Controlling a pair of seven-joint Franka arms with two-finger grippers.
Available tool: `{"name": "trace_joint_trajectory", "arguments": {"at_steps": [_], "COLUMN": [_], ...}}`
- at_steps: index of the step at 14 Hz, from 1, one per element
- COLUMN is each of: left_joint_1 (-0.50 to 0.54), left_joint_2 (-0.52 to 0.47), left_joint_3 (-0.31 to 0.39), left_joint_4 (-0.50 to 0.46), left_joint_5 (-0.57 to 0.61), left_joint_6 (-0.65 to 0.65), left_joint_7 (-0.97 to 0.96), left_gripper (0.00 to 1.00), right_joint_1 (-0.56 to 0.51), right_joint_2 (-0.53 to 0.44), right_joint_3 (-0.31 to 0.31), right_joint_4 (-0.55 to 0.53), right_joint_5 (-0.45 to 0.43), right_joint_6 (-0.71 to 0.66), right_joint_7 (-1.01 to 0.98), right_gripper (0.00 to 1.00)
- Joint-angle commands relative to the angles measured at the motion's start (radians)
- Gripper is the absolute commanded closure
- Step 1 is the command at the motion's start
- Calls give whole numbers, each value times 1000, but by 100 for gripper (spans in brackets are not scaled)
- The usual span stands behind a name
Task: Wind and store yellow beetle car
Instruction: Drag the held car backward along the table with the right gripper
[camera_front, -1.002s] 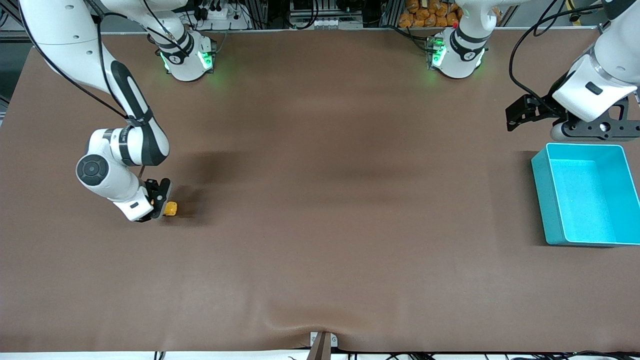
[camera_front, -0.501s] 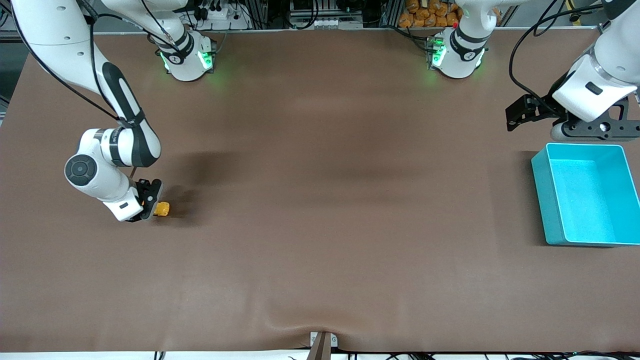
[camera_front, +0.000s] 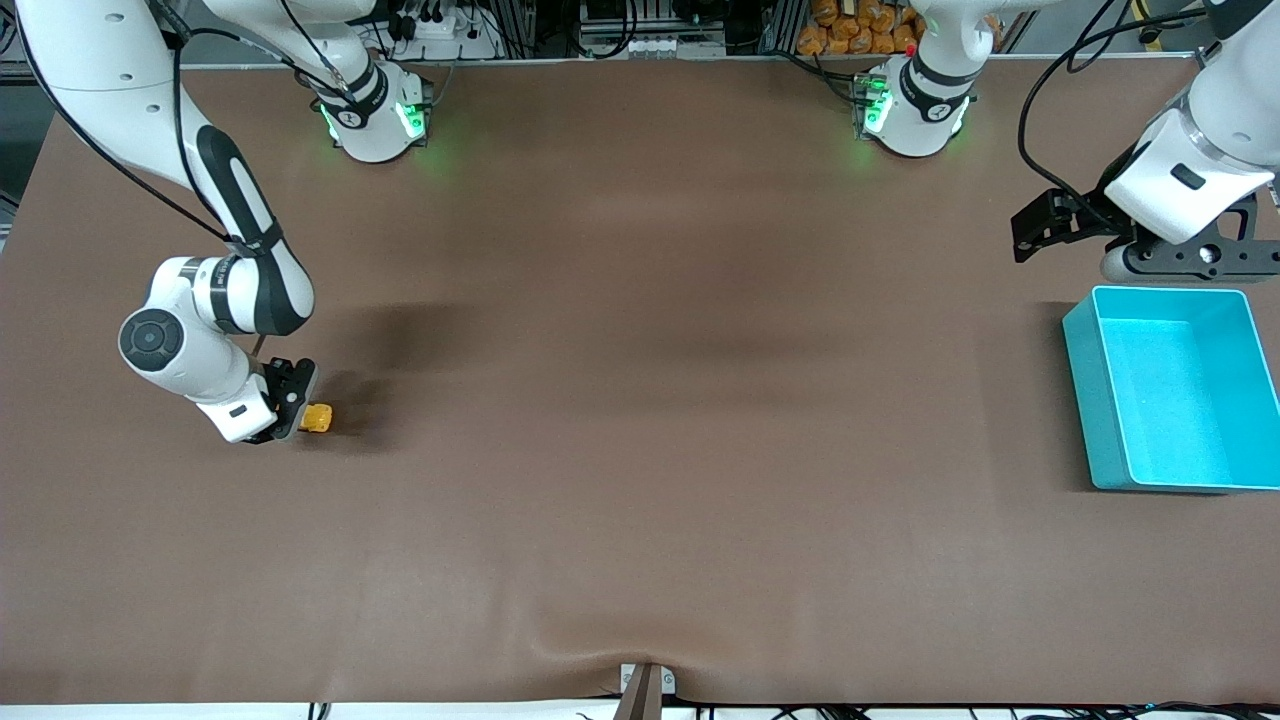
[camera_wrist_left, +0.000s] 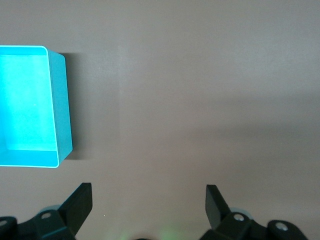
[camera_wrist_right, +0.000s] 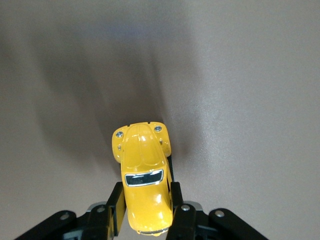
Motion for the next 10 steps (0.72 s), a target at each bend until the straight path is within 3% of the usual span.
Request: {"name": "trace_joint_trajectory", "arguments": {"at_steps": [1, 4, 6, 7, 8, 10], "left_joint_1": [4, 4, 4, 4, 4, 4], "left_joint_2": [-6, -6, -6, -6, -6, -6], "left_joint_3": [-7, -9, -9, -9, -9, -9], "left_joint_4": [3, 3, 3, 3, 3, 3], "left_joint_5": [27, 27, 27, 27, 27, 27], "left_joint_6": [5, 5, 5, 5, 5, 5], "left_joint_7": [-6, -7, -6, -7, -7, -7], "left_gripper": [0, 0, 0, 0, 0, 0], "right_joint_1": [-34, -48, -51, -55, -69, -74], "right_joint_2": [77, 77, 77, 75, 71, 48], "right_joint_3": [8, 8, 8, 8, 9, 14], "right_joint_4": [14, 14, 20, 26, 43, 62], "right_joint_5": [-5, -5, 1, 10, 12, 12], "right_joint_6": [35, 35, 35, 34, 23, 0], "right_joint_7": [-23, -29, -27, -26, -26, -26], "right_gripper": [69, 66, 41, 6, 0, 0]}}
